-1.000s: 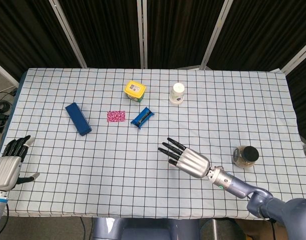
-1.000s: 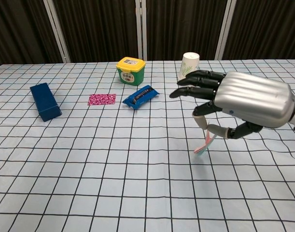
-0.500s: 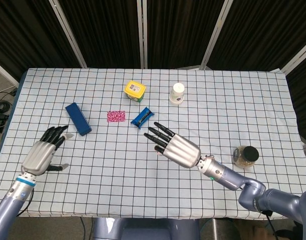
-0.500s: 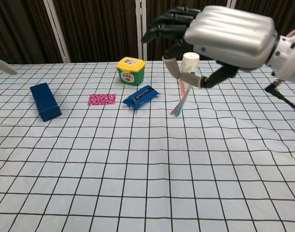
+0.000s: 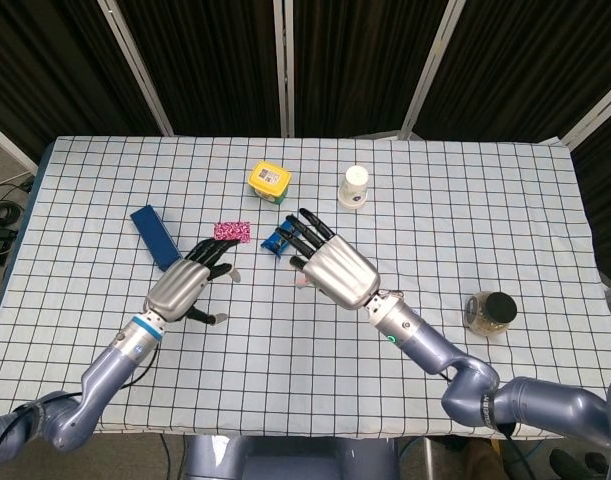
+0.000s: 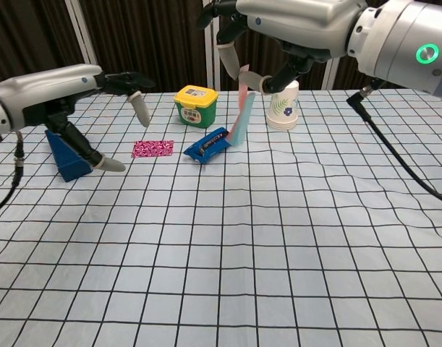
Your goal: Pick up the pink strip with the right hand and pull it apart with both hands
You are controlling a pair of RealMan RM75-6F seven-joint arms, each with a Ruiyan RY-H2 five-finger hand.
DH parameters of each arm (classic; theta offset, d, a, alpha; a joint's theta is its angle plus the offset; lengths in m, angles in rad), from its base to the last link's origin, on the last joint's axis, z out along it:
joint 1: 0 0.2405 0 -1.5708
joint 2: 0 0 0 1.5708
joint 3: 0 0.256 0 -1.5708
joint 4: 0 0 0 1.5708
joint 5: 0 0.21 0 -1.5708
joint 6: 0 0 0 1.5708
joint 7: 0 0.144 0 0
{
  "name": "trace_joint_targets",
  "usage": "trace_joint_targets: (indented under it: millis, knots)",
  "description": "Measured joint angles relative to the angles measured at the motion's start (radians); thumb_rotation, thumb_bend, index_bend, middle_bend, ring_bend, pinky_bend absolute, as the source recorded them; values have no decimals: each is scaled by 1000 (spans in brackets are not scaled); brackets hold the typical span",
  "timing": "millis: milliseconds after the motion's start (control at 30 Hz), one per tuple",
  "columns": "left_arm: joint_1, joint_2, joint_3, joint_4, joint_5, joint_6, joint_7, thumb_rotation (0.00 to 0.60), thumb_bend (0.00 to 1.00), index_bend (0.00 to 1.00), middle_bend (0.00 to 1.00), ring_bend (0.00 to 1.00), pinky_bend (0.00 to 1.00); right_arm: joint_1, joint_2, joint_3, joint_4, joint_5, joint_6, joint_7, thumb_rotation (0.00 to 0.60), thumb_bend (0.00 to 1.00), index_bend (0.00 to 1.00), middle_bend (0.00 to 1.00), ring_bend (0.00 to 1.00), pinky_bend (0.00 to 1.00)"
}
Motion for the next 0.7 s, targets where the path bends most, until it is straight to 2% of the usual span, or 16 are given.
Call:
trace_joint_targets:
  millis: [267, 700]
  knots:
    - [-74, -124, -57, 29, -162, -13, 77, 600, 122, 455, 0, 0, 0, -5, -21, 35, -57, 130, -23, -51, 600, 445, 739, 120, 0, 0]
    - [-145, -218, -98, 47, -327, 13, 158, 600, 122, 479, 0, 0, 0, 4, -38, 44, -96, 170, -20, -83, 600, 445, 742, 122, 0, 0]
